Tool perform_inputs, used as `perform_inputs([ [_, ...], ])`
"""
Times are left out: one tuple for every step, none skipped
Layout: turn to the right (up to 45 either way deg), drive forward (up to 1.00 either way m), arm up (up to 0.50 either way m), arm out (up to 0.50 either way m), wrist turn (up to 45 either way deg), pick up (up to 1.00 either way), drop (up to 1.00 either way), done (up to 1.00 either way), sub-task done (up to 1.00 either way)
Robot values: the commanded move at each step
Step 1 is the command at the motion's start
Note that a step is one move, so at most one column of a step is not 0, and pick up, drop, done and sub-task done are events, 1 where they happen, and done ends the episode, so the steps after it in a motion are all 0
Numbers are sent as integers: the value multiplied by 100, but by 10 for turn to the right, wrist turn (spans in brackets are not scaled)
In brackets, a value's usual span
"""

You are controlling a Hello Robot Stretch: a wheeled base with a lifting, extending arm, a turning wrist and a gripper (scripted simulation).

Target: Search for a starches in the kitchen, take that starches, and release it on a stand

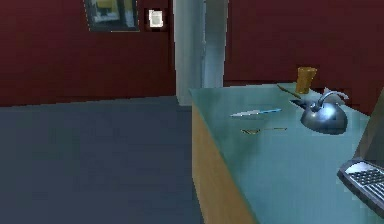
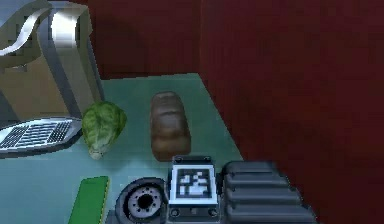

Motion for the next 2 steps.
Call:
perform_inputs([
  [0,0,0,16,0,0,0,0,0],
  [0,0,0,0,450,0,0,0,0],
])
